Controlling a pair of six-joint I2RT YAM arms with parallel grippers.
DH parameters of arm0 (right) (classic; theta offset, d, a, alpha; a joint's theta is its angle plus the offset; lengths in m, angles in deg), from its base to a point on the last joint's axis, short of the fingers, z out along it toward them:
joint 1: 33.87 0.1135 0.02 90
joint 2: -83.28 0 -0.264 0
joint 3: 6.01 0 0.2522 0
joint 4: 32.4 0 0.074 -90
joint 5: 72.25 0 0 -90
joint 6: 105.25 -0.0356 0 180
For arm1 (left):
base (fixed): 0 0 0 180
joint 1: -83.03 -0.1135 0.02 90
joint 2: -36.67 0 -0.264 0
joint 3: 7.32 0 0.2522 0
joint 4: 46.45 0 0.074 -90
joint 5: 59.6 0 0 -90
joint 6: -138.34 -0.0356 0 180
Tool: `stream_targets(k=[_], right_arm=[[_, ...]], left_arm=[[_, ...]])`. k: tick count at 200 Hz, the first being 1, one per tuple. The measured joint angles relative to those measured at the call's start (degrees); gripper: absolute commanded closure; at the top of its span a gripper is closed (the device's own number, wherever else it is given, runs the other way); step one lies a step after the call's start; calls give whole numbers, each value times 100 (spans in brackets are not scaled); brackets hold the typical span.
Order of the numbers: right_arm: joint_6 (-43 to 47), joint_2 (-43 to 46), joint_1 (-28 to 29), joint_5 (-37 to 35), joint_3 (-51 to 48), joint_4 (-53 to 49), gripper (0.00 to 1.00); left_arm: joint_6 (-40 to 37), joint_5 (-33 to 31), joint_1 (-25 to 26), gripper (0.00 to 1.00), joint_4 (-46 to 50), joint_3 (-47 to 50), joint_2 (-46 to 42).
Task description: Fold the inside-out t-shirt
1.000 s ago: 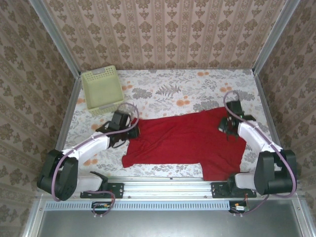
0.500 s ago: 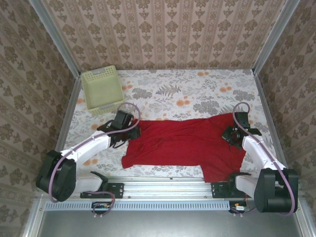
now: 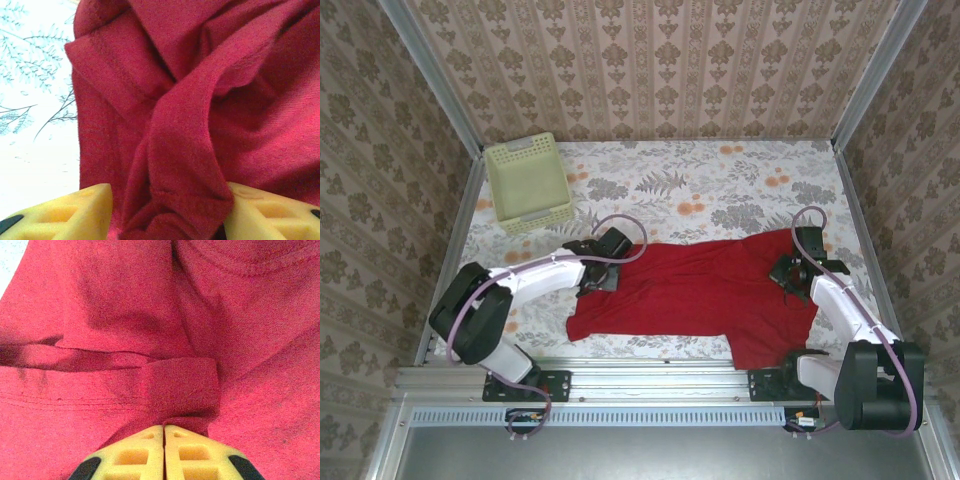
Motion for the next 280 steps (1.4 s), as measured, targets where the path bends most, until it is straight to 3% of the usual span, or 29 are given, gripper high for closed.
stream_targets(k=[34, 72, 125, 187, 224, 269, 280], right_arm=[[0, 0, -227, -114, 0, -2, 99], [28, -4, -363, -114, 0, -2, 100], [61, 15, -363, -114, 0, -2, 100], [85, 90, -363, -116, 0, -2, 100], [92, 190, -363, -133, 0, -2, 100], [173, 190, -363, -157, 0, -4, 100], [195, 190, -363, -160, 0, -7, 96]], left_arm=[[166, -140, -540, 64, 57, 243, -210], [245, -162, -1235, 67, 76, 841, -1185], [223, 26, -487, 57, 55, 748, -1545], [341, 166, -470, 47, 37, 514, -1014], [337, 280, -750, 60, -15, 337, -721], [151, 356, -1303, 88, -87, 321, -684], [109, 415, -1386, 95, -107, 321, -695]])
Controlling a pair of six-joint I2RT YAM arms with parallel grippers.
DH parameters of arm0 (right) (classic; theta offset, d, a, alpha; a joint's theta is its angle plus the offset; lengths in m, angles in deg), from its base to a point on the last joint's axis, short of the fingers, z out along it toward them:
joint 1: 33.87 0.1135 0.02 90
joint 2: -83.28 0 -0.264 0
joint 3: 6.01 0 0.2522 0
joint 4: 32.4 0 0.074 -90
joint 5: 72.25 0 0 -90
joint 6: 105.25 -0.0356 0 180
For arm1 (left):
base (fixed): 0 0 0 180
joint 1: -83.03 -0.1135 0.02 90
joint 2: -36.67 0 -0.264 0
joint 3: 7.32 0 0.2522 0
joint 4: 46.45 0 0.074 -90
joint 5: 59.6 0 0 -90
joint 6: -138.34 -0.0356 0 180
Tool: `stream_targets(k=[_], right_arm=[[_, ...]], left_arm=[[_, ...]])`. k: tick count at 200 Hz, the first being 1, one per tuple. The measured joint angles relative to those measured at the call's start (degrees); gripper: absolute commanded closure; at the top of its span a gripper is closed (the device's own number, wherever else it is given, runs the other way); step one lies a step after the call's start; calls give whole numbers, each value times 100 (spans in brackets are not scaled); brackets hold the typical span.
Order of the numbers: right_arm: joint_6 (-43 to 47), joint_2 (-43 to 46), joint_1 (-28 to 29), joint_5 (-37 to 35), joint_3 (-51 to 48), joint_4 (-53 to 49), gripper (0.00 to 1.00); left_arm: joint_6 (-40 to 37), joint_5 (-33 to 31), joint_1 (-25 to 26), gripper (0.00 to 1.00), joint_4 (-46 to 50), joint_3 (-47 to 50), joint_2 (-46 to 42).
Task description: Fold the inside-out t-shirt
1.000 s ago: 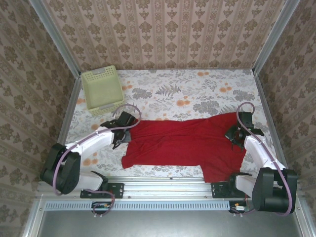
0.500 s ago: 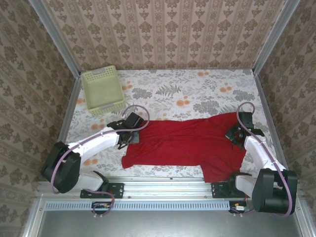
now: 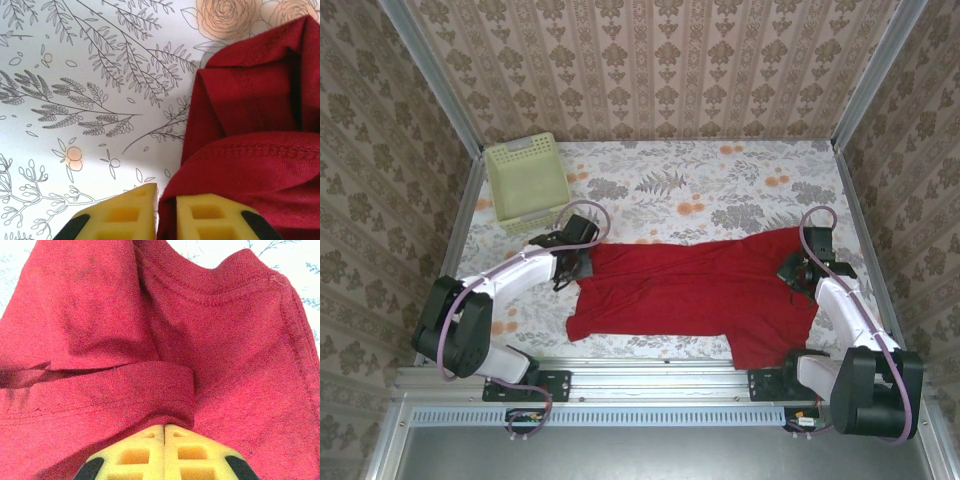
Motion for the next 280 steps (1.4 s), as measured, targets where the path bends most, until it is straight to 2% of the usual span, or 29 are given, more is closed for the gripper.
stream_targets(k=[15, 31, 51, 85, 110, 154, 231, 280], right_arm=[[24, 0, 0, 2, 7, -46, 84], [57, 0, -2, 0, 24, -140, 65], [162, 0, -35, 4, 166, -334, 59], [199, -17, -197, 24, 684, -446, 58], [190, -352, -483, 236, 942, -348, 61], [131, -859, -920, 723, 699, -275, 61], [-35, -1167, -935, 1235, 297, -37, 62], [-39, -1248, -920, 1228, 295, 74, 77]], left_arm=[[-83, 111, -85, 99, -114, 48, -92], [-118, 258, -138, 100, -260, 225, -367], [-118, 455, -138, 100, -452, 520, -765], [-118, 697, -138, 100, -691, 942, -1185], [-118, 767, -164, 100, -789, 1097, -1300], [-118, 776, -212, 100, -887, 1137, -1307], [-144, 855, -358, 100, -1067, 1182, -1298], [-184, 944, -363, 100, -1102, 1180, -1259]])
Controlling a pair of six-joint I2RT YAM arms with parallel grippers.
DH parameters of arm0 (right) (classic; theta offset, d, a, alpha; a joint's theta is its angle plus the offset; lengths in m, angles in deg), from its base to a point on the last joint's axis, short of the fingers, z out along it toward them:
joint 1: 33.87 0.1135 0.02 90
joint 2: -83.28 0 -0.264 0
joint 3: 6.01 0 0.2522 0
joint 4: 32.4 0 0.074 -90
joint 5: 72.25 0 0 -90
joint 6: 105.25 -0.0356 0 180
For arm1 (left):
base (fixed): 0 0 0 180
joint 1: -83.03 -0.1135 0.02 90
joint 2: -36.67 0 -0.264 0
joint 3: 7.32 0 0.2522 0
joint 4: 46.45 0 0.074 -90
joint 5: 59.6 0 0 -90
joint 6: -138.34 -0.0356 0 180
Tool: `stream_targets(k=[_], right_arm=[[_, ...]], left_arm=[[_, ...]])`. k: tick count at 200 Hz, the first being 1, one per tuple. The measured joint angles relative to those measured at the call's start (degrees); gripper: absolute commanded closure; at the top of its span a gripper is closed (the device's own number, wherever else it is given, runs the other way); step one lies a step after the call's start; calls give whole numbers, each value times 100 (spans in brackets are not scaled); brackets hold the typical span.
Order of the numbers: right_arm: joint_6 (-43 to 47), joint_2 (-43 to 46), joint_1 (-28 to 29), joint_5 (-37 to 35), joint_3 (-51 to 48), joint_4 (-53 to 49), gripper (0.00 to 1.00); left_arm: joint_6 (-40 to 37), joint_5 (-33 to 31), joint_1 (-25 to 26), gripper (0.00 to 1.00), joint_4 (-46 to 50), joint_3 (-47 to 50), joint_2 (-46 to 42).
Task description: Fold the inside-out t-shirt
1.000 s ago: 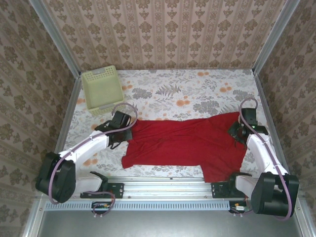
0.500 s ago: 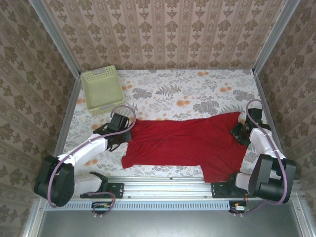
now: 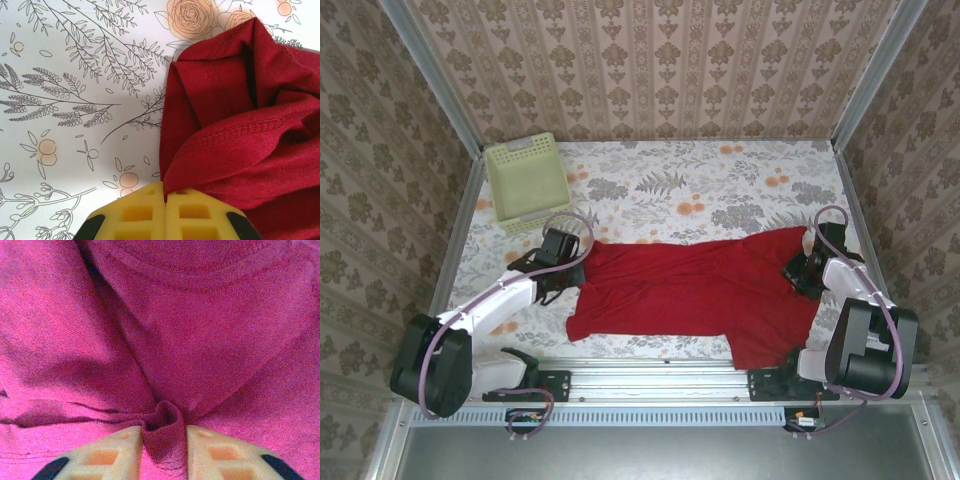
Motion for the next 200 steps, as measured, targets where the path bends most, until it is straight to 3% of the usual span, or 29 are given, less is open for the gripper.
stream_targets(k=[71, 93, 147, 200], right_arm=[[37, 7, 129, -258, 136, -31, 97], [39, 57, 275, -457, 498, -186, 100], [79, 195, 424, -994, 2470, -553, 100], [306, -448, 586, -1609, 4474, -555, 100]], left_arm=[[-39, 149, 0, 100, 57, -341, 203], [-74, 315, -201, 100, 87, -686, 249], [-186, 1012, -949, 100, -52, -1853, 376], [-391, 1746, -1390, 100, -407, -3501, 1685]])
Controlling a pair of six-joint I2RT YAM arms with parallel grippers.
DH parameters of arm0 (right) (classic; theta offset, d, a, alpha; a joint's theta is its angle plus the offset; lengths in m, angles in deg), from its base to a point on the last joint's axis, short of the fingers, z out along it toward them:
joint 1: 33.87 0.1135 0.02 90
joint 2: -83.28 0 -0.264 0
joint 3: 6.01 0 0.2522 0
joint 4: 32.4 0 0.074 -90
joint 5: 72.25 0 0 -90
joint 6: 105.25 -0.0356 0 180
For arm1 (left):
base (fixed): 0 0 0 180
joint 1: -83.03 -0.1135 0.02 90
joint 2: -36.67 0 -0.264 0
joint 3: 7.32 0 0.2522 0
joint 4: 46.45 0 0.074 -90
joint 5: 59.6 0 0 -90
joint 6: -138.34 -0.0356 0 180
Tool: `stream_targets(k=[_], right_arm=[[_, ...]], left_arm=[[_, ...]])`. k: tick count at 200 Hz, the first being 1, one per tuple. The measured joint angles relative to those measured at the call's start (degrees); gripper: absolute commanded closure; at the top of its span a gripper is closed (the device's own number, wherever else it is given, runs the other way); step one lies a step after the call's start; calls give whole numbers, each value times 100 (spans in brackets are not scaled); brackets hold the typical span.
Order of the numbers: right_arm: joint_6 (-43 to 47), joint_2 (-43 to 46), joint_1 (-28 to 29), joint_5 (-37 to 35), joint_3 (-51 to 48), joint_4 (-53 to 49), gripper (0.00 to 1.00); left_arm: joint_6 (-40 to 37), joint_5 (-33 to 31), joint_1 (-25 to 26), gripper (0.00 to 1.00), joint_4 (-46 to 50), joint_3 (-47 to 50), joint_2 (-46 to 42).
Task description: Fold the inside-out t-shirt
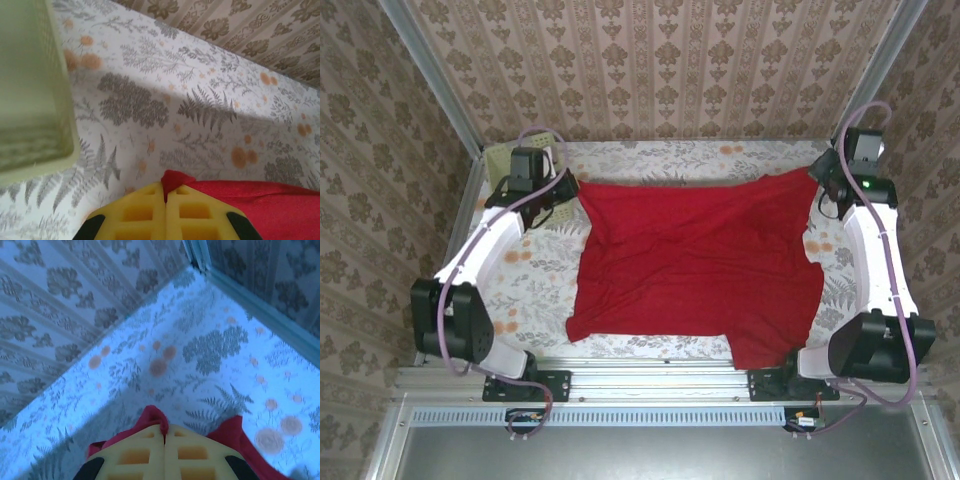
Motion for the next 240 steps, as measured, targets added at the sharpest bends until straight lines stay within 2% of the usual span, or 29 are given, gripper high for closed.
stream_targets(k=[50, 80, 112, 134, 156, 193, 240], right_arm=[[249, -516, 11, -140, 409, 160, 100], [444, -811, 57, -138, 448, 490, 100], [623, -1091, 140, -144, 470, 787, 100], [688, -1287, 203, -151, 483, 920, 100], [785, -1469, 278, -151, 487, 1038, 100], [903, -1641, 365, -155, 542, 1099, 100], [955, -1652, 404, -155, 599, 1134, 100]], left_arm=[[-190, 380, -181, 100, -74, -802, 1045], [-361, 610, -245, 100, 199, -1939, 1884], [-529, 540, -245, 87, 903, -3342, 2844], [-673, 369, -214, 64, 1412, -4030, 3504], [-802, -20, -144, 51, 1812, -4262, 3974], [-942, -509, 105, 44, 2223, -4356, 4214], [-1093, -780, 520, 44, 2232, -5110, 4658]])
